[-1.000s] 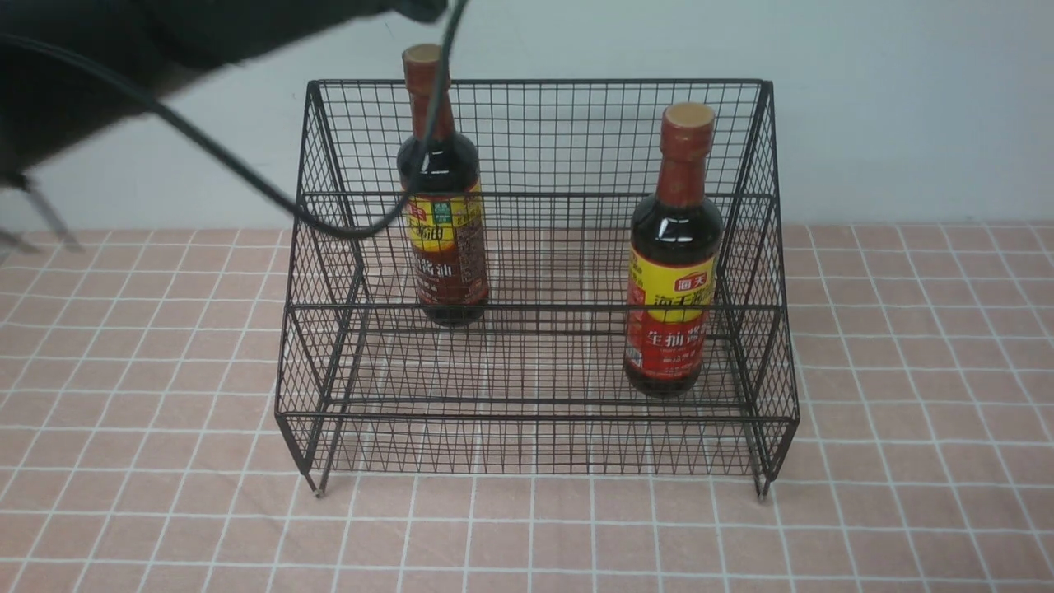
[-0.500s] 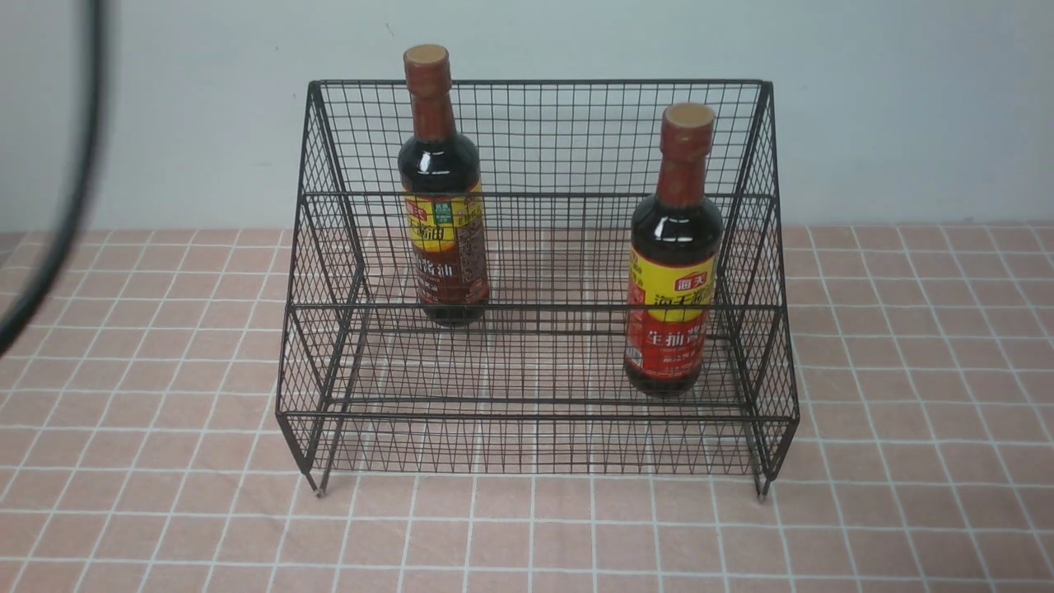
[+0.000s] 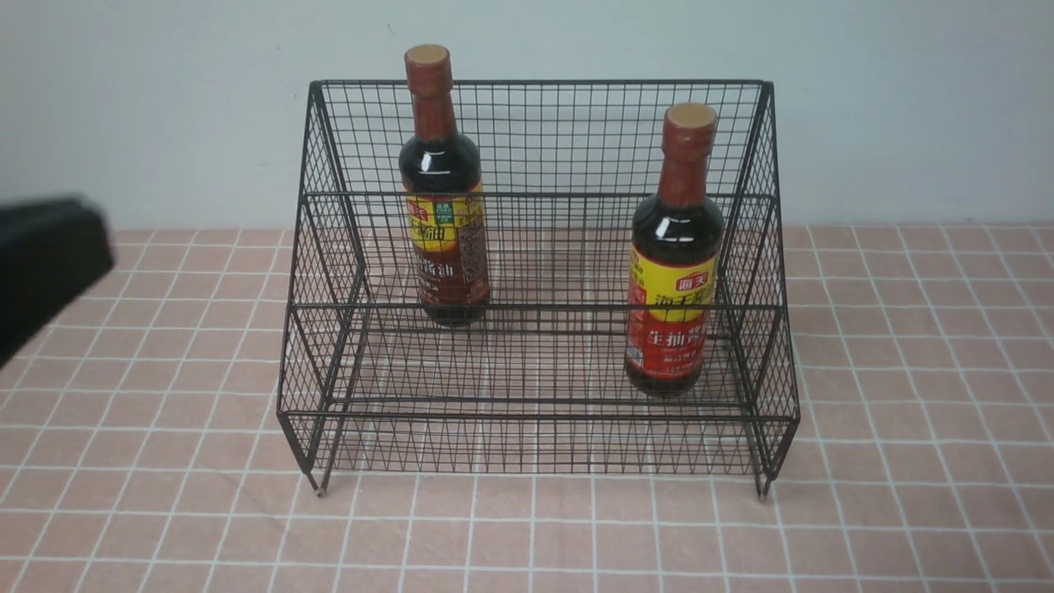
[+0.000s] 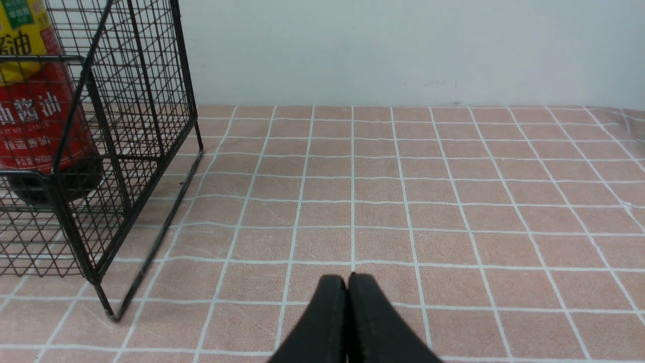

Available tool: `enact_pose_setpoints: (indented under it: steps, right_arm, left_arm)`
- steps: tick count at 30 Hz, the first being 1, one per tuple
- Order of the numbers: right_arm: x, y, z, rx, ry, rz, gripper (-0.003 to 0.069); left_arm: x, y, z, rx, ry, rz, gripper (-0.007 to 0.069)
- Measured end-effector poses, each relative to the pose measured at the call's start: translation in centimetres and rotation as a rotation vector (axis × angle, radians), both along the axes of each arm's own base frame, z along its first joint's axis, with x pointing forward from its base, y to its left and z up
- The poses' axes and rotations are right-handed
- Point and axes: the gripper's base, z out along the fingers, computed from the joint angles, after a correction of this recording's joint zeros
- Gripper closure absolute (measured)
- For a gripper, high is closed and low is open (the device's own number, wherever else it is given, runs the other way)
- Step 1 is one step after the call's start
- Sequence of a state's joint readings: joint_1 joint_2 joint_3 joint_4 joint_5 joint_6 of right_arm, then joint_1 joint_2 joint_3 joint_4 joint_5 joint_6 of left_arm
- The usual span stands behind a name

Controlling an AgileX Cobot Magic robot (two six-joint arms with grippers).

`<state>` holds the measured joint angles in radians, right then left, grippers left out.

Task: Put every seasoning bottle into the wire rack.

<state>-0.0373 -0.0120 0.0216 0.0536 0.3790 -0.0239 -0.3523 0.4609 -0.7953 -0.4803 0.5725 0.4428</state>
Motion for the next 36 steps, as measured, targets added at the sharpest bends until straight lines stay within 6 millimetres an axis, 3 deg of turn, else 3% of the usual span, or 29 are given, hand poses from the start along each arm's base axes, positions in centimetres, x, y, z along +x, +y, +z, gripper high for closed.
enact_pose_setpoints:
  steps: [8,14,18,22,26,27,29,30,32,36]
  right_arm:
    - [0.0,0.0,0.0,0.000,0.000,0.000,0.0673]
    - [0.0,0.0,0.0,0.000,0.000,0.000,0.0673]
    - [0.0,0.0,0.0,0.000,0.000,0.000,0.0673]
    - [0.0,0.0,0.0,0.000,0.000,0.000,0.0673]
    - [0.0,0.0,0.0,0.000,0.000,0.000,0.0673]
    - [0.0,0.0,0.0,0.000,0.000,0.000,0.0673]
    - [0.0,0.0,0.0,0.000,0.000,0.000,0.0673]
    - [0.0,0.0,0.0,0.000,0.000,0.000,0.0673]
    - [0.0,0.0,0.0,0.000,0.000,0.000,0.0673]
    - [0.0,0.0,0.0,0.000,0.000,0.000,0.0673]
  left_arm:
    - [-3.7,1.6,-0.9,0.024,-0.116,0.024,0.0631]
    - [-3.8,2.1,-1.3,0.058,-0.129,0.073,0.0631]
    - [-3.2,2.6,-3.0,0.038,-0.094,0.159,0.0631]
    - [-2.9,3.4,-6.0,-0.010,-0.055,0.302,0.0631]
    - [-2.5,3.9,-11.1,0.010,0.011,0.436,0.0631]
    - [-2.6,3.9,-11.4,0.010,0.011,0.440,0.0631]
    - [-2.1,4.1,-14.7,0.042,0.068,0.485,0.0631]
    - [-2.0,4.1,-15.1,0.046,0.077,0.487,0.0631]
    - [-1.6,4.1,-18.0,0.075,0.142,0.501,0.0631]
    - [-1.2,4.1,-21.1,0.108,0.227,0.500,0.0631]
